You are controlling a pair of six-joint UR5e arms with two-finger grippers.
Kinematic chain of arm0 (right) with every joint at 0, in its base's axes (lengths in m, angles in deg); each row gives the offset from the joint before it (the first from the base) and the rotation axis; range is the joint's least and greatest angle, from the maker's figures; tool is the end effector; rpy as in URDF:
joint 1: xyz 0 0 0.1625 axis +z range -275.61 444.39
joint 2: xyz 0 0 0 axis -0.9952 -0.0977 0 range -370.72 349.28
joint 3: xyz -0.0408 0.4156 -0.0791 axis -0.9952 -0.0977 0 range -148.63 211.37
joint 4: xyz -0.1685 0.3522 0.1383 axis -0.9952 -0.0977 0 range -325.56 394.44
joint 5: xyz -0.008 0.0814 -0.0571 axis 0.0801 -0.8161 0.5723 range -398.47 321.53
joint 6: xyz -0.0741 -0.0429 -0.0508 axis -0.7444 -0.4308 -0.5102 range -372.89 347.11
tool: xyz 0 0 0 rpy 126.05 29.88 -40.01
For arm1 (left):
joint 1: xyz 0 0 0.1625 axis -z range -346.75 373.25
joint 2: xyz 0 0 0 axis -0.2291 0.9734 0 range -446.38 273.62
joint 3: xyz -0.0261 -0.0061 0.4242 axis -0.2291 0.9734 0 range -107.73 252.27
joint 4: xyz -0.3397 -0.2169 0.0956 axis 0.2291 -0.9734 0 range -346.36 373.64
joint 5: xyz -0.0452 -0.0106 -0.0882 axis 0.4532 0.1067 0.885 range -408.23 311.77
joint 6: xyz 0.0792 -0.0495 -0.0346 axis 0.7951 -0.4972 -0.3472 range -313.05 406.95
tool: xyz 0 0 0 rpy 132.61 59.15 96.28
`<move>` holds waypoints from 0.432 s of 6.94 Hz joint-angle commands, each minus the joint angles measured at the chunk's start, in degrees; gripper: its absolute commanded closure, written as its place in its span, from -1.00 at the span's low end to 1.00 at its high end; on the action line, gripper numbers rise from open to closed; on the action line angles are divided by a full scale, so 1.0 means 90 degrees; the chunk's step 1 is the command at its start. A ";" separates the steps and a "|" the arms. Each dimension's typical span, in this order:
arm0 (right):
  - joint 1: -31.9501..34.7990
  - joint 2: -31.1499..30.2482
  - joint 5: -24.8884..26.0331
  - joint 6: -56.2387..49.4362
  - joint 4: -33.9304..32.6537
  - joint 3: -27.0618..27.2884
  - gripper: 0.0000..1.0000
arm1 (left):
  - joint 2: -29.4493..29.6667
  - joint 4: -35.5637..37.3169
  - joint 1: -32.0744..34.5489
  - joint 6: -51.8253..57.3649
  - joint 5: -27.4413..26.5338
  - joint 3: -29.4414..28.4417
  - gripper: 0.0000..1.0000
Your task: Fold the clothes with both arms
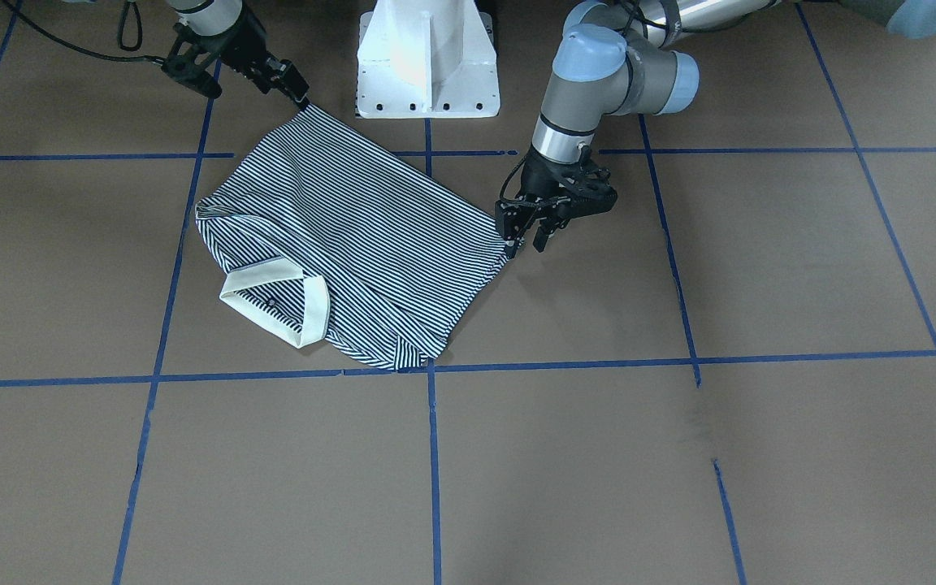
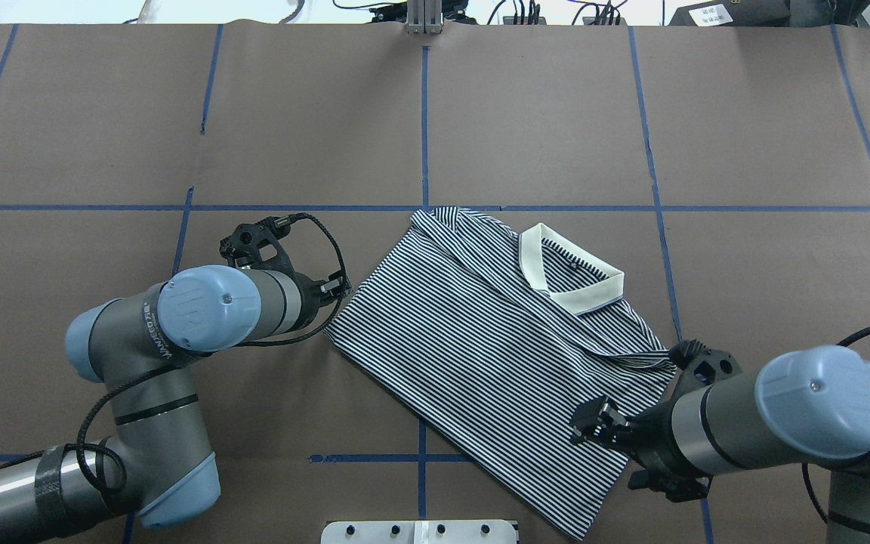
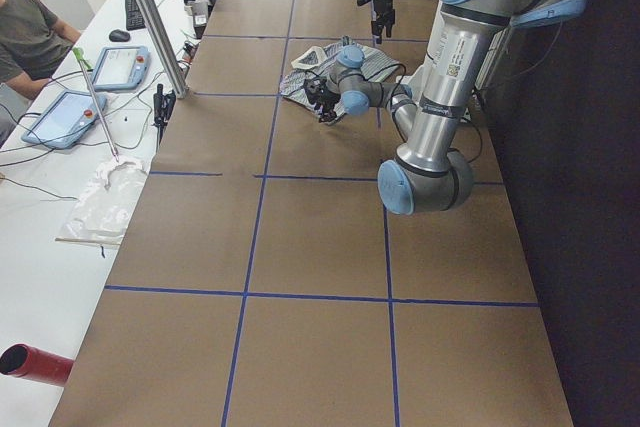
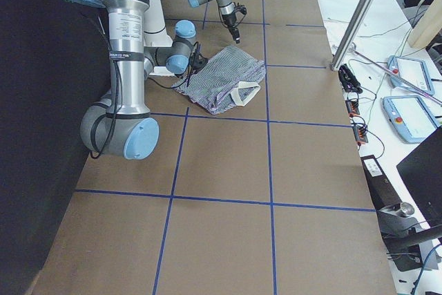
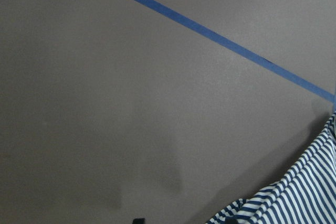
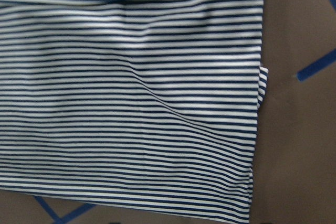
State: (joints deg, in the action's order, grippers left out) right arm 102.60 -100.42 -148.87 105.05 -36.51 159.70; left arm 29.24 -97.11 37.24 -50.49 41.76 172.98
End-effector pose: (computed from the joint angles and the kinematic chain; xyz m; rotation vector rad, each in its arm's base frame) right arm -0.3879 -0.2314 0.3083 -0.4138 -0.9769 0.5508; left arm 0.5283 -0.3810 0.2838 0.1452 0.9974 -0.5023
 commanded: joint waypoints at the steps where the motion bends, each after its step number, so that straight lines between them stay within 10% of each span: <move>1: 0.0641 0.0122 -0.0262 0.0002 0.0003 -0.0030 -1.00 | 0.0054 0.0254 -0.0184 -0.0013 -0.0134 0.0002 -0.24; 3: 0.0701 0.0122 -0.0273 0.0002 0.0003 -0.0050 -1.00 | 0.0083 0.0517 -0.0400 0.0006 -0.0174 -0.0046 -0.19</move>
State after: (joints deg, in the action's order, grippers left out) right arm 108.32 -99.37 -151.08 105.06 -36.52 159.29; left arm 29.90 -93.55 34.41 -50.52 40.45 172.85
